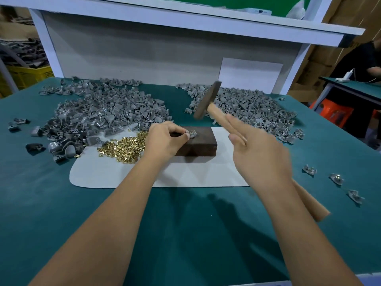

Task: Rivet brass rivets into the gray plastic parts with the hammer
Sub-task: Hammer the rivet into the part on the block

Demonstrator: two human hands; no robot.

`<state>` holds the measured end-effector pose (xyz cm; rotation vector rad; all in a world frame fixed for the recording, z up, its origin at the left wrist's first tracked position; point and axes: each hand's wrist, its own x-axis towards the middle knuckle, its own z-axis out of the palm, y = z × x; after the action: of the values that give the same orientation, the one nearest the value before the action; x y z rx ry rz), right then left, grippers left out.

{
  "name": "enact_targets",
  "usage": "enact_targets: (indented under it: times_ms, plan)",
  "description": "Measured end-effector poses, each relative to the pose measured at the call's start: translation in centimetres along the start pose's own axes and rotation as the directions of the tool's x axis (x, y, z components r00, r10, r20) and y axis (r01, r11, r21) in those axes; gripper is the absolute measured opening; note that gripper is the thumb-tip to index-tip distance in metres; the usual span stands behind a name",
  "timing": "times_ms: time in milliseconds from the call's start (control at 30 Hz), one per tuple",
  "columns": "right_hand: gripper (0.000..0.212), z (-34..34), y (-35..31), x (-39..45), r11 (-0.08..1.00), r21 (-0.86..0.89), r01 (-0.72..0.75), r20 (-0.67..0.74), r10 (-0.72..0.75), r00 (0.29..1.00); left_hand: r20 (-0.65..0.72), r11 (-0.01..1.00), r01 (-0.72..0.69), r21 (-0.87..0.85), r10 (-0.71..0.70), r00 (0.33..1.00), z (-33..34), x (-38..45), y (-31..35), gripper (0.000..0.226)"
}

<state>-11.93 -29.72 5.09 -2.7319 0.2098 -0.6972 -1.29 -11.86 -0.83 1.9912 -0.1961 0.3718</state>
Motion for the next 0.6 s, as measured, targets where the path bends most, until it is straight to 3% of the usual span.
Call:
enact_targets:
  times_ms: [67,167,333,467,600]
  plan:
    - [0.046,-0.02,-0.19,0.08,0.999,-0.034,0.025,-0.041,-0.027,0.999,-0.006,1.000,0.010,0.001,-0.010,1.000,0.04,-0.04,-0.02,0.003]
    - [0.047,0.24,-0.66,-0.27,0.978,-0.165,0.124,0.088,-0.110,0.990,-0.012,1.000,0.008,0.000,-0.008,1.000,0.17,-0.08,0.17,0.006]
    - [0.046,-0.33,-0.48,0.44,0.994,-0.100,0.053,-0.037,-0.057,0.998,-0.019,1.000,0.010,0.006,-0.010,1.000,0.26,-0.27,0.14,0.005]
    - [0.045,0.06,-0.48,-0.15,0.974,-0.200,0.106,0.103,-0.087,0.991,-0.005,1.000,0.008,0.017,-0.008,1.000,0.10,-0.12,0.31,0.009]
    - [0.045,-0.05,-0.63,0.03,0.992,-0.119,0.052,-0.046,-0.058,0.997,-0.022,1.000,0.009,0.009,-0.009,1.000,0.07,-0.29,0.38,0.005]
